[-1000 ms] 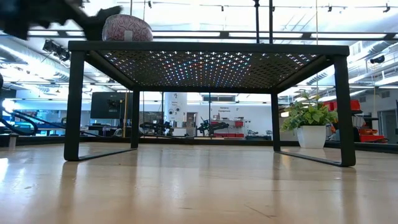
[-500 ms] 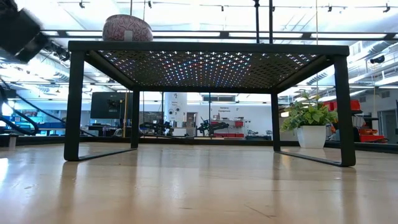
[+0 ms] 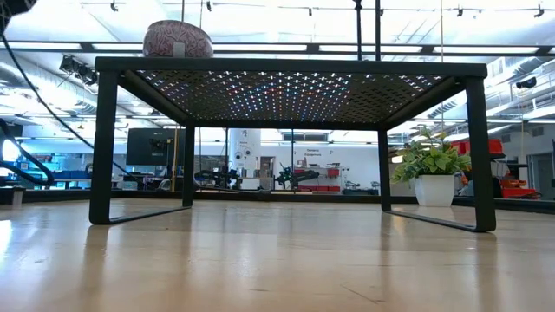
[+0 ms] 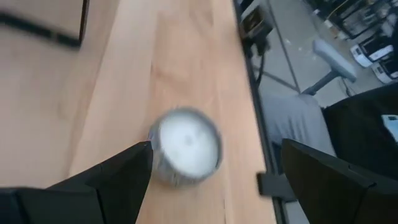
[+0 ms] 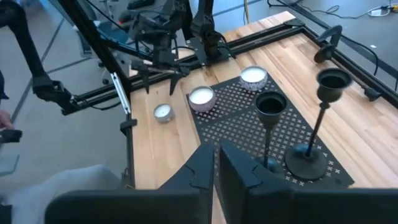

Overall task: Pick & Place candle stick holders
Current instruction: Put the blue patterned scented candle on the shelf aligned with the other scented candles

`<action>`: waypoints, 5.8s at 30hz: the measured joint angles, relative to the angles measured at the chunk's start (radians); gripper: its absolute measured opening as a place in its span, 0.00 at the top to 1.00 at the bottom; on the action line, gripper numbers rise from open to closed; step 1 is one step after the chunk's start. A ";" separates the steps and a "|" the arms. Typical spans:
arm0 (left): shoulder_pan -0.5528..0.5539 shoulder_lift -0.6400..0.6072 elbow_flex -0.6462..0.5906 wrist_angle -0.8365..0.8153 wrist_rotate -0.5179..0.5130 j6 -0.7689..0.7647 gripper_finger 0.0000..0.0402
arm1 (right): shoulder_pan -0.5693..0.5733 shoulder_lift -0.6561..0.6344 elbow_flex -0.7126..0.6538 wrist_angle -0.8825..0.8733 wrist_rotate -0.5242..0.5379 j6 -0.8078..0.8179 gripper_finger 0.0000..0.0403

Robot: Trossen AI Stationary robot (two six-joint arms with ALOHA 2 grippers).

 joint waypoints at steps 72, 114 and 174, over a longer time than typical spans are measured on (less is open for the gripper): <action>-0.016 0.657 0.125 0.217 -0.227 0.201 0.13 | 0.000 0.002 0.000 0.061 0.018 -0.008 0.95; 0.138 0.733 0.175 0.418 -0.221 0.369 0.27 | 0.000 0.002 0.000 0.067 0.018 -0.008 0.95; 0.521 -0.218 0.175 -0.189 -0.232 0.704 0.27 | 0.000 0.013 0.000 0.074 0.016 -0.033 0.95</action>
